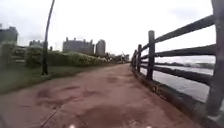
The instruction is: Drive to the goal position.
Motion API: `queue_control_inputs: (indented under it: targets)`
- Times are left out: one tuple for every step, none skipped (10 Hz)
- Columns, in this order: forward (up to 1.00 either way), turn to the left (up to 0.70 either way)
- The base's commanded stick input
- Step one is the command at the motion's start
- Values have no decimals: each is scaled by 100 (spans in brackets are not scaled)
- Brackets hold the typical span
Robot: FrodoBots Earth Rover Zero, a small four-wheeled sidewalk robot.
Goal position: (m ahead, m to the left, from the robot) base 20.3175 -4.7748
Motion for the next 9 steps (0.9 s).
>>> queue_control_inputs:
  targets:
    - [100, 12]
    - [100, 12]
    - [100, 7]
    - [100, -20]
    - [100, -28]
    - [100, -28]
    - [100, -28]
    - [100, -28]
    - [100, -28]
